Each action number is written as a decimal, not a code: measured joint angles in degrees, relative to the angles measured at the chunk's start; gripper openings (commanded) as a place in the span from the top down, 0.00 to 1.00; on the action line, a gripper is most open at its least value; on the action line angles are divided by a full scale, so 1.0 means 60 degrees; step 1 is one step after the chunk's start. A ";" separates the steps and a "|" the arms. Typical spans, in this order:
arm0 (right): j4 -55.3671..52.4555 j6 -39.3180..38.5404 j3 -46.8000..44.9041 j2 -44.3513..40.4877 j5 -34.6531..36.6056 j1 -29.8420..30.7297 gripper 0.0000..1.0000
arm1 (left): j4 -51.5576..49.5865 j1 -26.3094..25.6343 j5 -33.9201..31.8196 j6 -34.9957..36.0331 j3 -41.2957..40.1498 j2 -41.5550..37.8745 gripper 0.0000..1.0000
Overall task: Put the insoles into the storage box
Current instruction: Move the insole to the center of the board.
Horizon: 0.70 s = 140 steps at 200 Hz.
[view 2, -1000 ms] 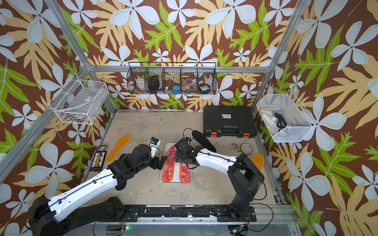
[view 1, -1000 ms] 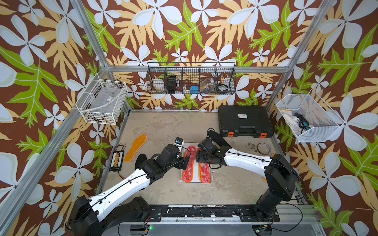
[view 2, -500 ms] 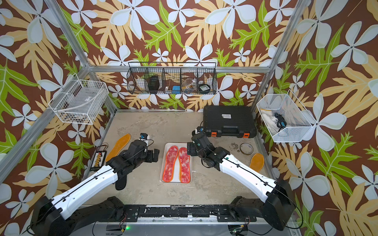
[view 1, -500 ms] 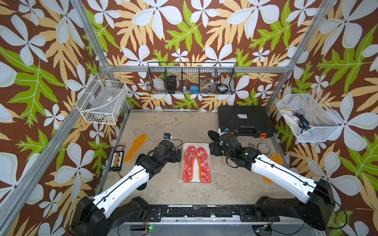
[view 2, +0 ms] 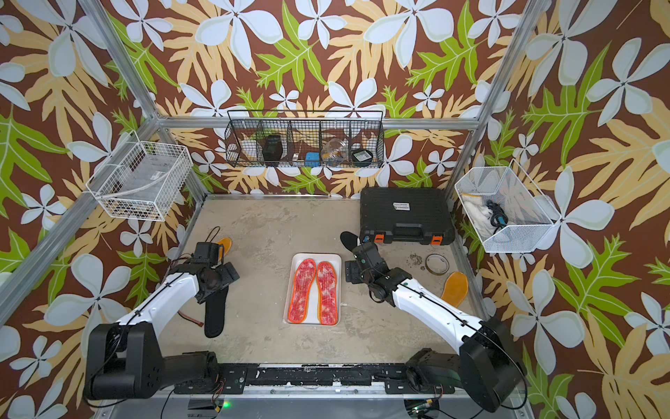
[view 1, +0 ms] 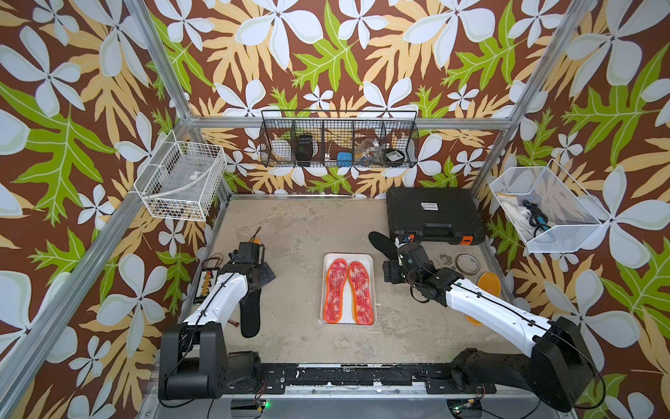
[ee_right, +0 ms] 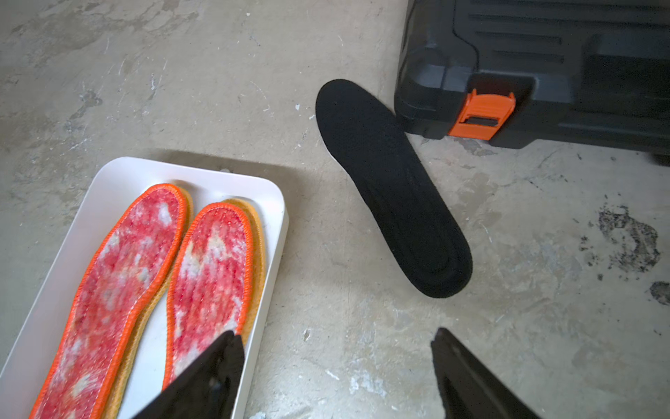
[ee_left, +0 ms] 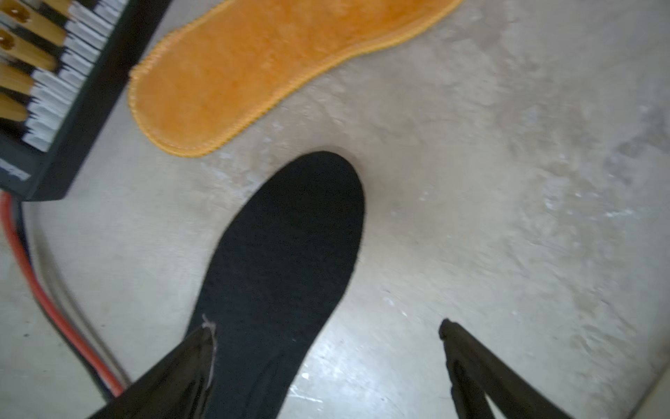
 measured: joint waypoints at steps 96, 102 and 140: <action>0.0936 -0.0084 -0.0663 -0.0590 -0.0940 -0.1344 0.14 | -0.1636 0.0714 -0.0062 0.0590 0.1424 0.2816 0.00; 0.0940 -0.0087 -0.0699 -0.0699 -0.0947 -0.1384 0.14 | -0.1679 0.0736 -0.0102 0.0714 0.1515 0.2911 0.01; 0.1064 -0.0055 -0.0951 -0.1359 -0.0976 -0.1650 0.14 | -0.1668 0.0747 0.0226 0.0965 0.1701 0.3187 0.24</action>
